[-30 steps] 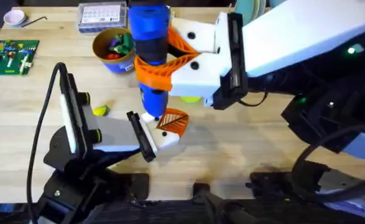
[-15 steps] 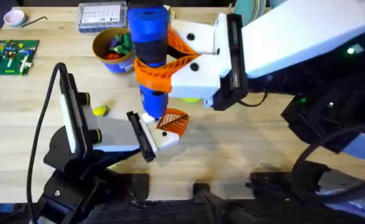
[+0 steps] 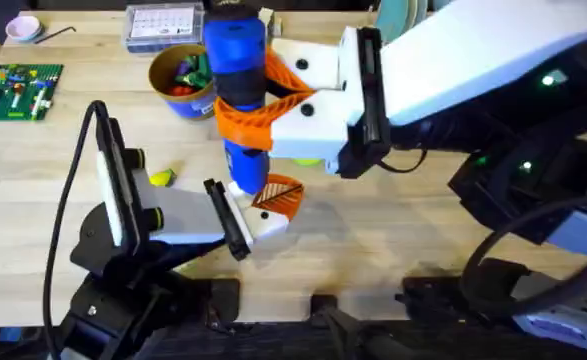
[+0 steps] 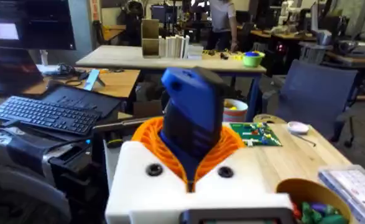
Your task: Pick up the gripper from the table and insert it into the empty holder that is missing its gripper. Then pick up a screw, insert it into the mounting hole, and use the screwdriver to tighten it. Finally, clean up the table by picking up the vegetable and placing it into the bucket.
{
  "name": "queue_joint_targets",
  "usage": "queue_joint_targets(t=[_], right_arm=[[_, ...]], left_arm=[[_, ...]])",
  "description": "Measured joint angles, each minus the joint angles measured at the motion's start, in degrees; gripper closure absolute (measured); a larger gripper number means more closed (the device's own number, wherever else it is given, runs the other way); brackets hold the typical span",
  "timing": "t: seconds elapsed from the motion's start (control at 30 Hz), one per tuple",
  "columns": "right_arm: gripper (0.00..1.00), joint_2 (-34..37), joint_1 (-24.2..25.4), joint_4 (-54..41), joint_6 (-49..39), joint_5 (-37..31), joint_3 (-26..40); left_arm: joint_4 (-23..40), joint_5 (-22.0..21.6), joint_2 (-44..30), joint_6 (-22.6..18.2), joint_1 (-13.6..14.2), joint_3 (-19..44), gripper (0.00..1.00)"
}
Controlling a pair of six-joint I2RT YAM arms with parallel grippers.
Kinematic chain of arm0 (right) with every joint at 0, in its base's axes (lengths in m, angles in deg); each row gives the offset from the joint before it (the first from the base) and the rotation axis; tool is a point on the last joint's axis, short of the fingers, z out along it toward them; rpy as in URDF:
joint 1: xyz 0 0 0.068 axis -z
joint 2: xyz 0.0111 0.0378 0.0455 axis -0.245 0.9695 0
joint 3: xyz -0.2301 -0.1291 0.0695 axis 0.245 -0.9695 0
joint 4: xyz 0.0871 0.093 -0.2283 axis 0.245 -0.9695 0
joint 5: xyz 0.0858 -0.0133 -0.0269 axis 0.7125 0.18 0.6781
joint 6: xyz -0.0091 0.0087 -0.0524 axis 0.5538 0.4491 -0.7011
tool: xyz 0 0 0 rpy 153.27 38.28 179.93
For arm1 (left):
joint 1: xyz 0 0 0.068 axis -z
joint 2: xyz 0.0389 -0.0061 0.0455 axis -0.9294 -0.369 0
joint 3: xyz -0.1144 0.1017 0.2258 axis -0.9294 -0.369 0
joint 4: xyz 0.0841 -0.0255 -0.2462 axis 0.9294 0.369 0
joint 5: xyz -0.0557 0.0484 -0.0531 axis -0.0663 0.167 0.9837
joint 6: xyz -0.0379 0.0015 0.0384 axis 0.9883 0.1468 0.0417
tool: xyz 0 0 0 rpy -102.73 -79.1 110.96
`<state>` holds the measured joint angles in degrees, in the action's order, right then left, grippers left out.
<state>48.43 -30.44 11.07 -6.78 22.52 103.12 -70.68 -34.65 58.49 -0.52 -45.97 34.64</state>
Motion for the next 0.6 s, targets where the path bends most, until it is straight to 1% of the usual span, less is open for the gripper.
queue_joint_targets(t=[0.27, 0.6], right_arm=[[0.978, 0.1, -0.1, -2.6, 0.0, 0.1, 0.8], [0.978, 0.1, -0.1, -2.3, 0.0, 0.0, 0.8]], left_arm=[[0.0, 0.1, 0.0, 0.6, 0.0, 0.0, 0.997], [0.0, 0.0, 0.0, 0.8, 0.1, 0.0, 0.998]])
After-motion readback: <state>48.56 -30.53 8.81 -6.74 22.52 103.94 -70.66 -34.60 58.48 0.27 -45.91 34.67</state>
